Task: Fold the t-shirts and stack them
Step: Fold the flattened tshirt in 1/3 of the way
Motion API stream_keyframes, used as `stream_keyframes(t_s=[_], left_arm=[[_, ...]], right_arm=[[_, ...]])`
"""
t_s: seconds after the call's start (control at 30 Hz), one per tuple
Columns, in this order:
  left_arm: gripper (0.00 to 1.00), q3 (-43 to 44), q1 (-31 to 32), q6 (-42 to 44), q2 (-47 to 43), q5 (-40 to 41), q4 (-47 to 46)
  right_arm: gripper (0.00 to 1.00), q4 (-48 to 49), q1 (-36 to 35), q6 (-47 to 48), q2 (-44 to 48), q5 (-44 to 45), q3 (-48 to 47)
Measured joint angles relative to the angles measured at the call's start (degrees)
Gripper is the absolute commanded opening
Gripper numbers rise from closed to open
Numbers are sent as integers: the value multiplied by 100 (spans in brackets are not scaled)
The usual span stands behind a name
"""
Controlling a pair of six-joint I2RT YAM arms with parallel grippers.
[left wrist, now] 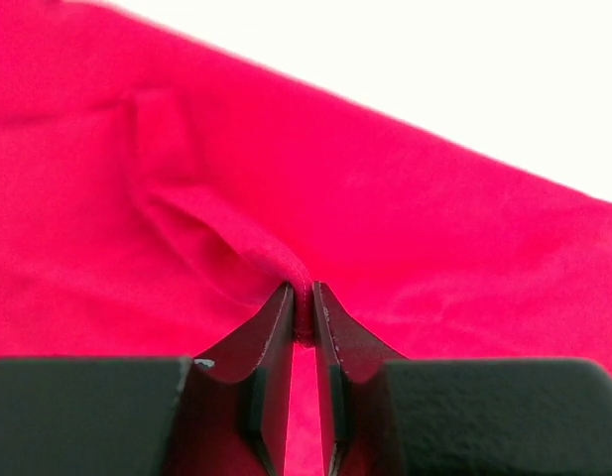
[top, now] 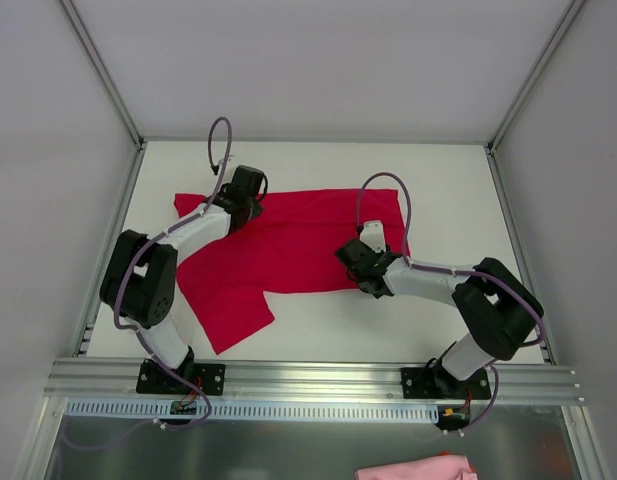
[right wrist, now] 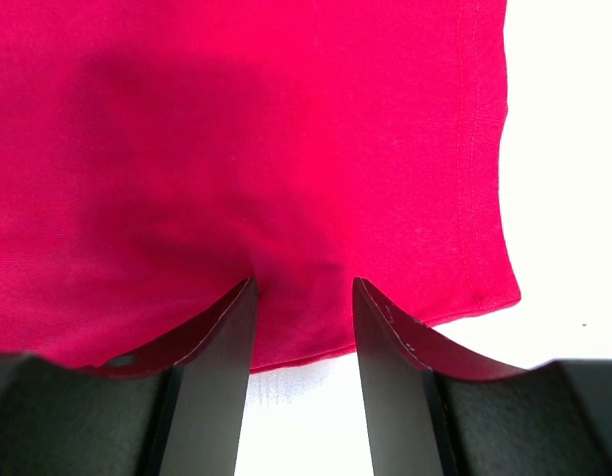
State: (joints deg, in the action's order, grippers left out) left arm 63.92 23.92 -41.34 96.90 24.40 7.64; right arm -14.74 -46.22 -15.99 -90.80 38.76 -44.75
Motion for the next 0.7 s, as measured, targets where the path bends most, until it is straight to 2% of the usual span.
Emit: stream_keyframes(t_s=[0.03, 0.1, 0.13, 0.17, 0.2, 0.3, 0.37, 0.5, 0.7], left_arm=[[14, 186, 0, 101, 153, -15, 28], [27, 573, -2, 343, 494, -81, 85], [37, 756, -2, 466, 664, -162, 81], [68, 1003, -2, 592, 874, -258, 179], [81, 1257, -2, 754, 1088, -345, 264], [99, 1873, -2, 1012, 1668, -599, 387], [99, 1886, -2, 1110, 1801, -662, 457], [99, 1375, -2, 1139, 1679, -654, 516], [99, 428, -2, 1075, 931, -385, 581]], right_arm=[[47, 2, 0, 2, 0, 0, 0], [47, 0, -2, 13, 0, 0, -2], [47, 0, -7, 17, 0, 2, -2], [47, 0, -7, 17, 0, 2, -2], [47, -4, -7, 20, 0, 2, -2], [47, -4, -11, 31, 0, 4, -2], [47, -4, -11, 39, 0, 4, -2], [47, -2, -13, 52, -11, 4, -7], [47, -9, -22, 105, -26, 7, -24]])
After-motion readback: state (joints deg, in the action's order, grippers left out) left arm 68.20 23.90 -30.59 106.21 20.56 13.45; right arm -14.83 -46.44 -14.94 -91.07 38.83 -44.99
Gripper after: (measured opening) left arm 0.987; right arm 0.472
